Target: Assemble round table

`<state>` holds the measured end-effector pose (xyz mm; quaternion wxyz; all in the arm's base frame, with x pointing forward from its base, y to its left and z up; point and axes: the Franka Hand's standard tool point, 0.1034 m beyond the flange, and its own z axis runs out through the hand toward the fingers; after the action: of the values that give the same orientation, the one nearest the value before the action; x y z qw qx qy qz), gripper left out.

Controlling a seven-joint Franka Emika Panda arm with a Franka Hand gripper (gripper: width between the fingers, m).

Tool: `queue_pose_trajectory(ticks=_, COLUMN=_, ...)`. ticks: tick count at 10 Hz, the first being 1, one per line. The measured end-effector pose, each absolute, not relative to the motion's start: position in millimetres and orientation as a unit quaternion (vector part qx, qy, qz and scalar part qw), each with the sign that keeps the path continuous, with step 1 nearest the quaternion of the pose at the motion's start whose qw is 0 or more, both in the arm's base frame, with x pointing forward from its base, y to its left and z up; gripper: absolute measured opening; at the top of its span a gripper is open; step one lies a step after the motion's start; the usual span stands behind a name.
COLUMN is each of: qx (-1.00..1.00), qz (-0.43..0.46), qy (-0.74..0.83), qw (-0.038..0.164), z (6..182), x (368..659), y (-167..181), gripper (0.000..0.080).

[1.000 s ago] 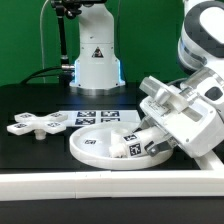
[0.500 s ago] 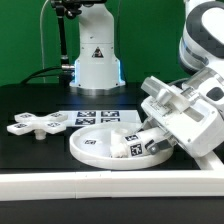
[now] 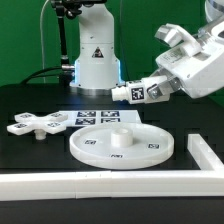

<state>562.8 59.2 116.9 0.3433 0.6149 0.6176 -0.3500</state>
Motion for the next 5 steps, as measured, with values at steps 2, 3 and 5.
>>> queue_pose_trajectory(ticks=2, qx=0.620, qz=-0.332, qy=0.627, qw=0.334, z=114.1, x=568, y=60, gripper=0.0409)
queue_pose_trajectory(ticks=3, qx=0.640, qz=-0.299, qy=0.633, qw=0.317, z=116.2, x=572, y=59, gripper=0.0409)
queue_pose_trajectory(ticks=5, qx=0.713, qz=-0.261, qy=0.578, qw=0.300, z=120.5, x=557, y=50, gripper=0.0410)
